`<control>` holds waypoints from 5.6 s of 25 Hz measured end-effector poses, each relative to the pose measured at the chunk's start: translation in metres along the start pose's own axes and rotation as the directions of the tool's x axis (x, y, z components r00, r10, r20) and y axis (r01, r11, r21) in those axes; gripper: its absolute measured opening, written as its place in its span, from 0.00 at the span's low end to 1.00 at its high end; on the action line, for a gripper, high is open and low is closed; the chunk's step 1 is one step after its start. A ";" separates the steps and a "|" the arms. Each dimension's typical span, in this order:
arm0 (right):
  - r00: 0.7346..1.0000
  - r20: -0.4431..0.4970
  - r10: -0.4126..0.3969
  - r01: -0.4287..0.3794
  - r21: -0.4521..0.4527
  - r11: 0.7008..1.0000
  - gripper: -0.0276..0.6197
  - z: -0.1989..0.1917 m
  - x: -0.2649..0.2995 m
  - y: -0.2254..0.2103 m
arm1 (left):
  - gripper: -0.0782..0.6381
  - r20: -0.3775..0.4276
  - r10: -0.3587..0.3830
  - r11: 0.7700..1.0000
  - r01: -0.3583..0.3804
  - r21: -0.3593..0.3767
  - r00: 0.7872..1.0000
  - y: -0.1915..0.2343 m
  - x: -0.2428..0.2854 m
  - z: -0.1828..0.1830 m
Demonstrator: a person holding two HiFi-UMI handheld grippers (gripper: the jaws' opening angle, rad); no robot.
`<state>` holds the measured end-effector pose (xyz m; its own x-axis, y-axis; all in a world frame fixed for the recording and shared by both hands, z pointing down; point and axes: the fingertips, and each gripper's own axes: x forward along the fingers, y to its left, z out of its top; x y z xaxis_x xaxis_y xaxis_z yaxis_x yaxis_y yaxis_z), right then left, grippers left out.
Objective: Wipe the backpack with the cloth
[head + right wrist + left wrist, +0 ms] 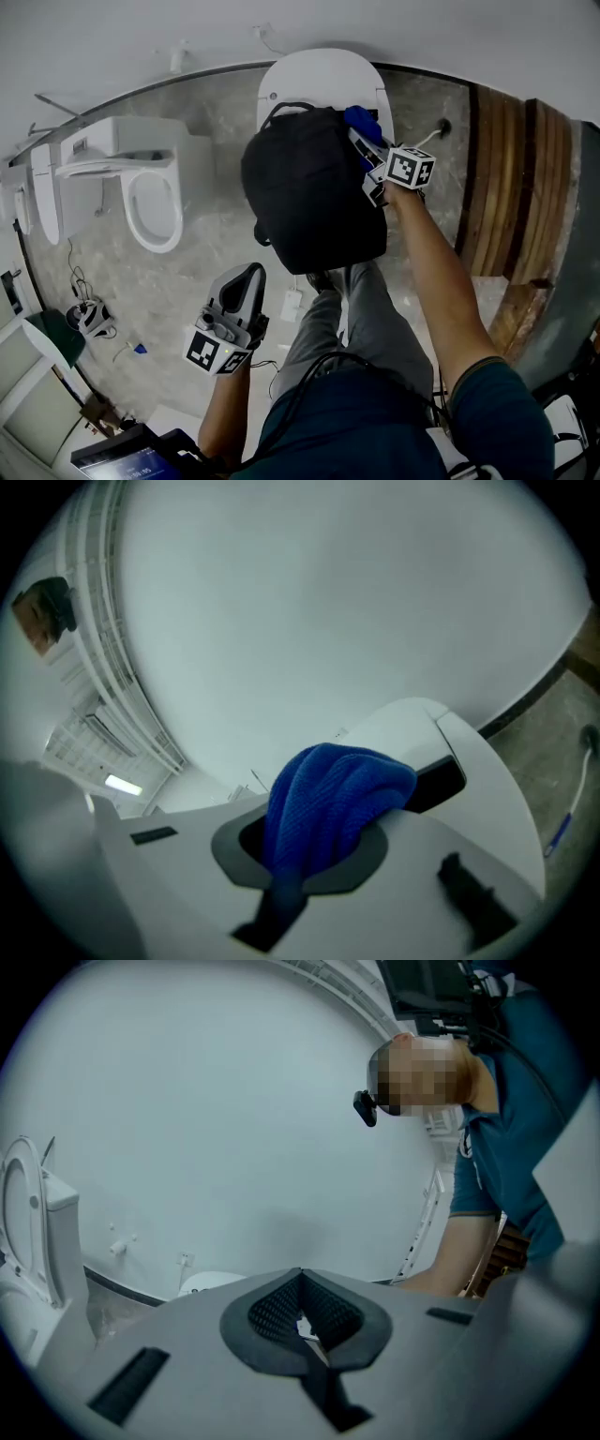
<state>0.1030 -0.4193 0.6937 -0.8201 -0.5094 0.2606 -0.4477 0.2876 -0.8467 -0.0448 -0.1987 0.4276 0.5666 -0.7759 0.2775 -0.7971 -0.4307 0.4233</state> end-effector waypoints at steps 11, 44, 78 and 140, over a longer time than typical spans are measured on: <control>0.996 -0.043 -0.079 0.086 0.202 0.976 0.06 -0.113 -0.120 -0.029 | 0.12 -0.026 -0.052 0.995 0.049 -0.089 0.998 0.053 0.113 -0.064; 0.685 -0.619 -0.384 -0.290 -0.716 0.635 0.06 -0.035 0.122 0.015 | 0.12 0.031 0.114 0.980 -0.107 -0.168 0.993 0.119 0.103 -0.079; 0.327 0.080 -0.941 -0.831 0.500 -0.246 0.06 -0.274 0.155 0.150 | 0.12 0.129 0.462 0.836 -0.383 -0.394 0.877 0.163 -0.148 -0.178; 0.826 -0.270 -0.496 -0.355 -0.931 -0.084 0.06 -0.228 -0.004 0.167 | 0.12 -0.043 0.233 0.928 -0.235 -0.290 0.972 0.129 -0.095 -0.172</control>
<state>-0.0502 -0.1840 0.6569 -0.5511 -0.3445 0.7600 -0.0030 0.9116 0.4110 -0.1655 -0.1008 0.6044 0.3736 -0.8344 0.4053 -0.8124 -0.0834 0.5771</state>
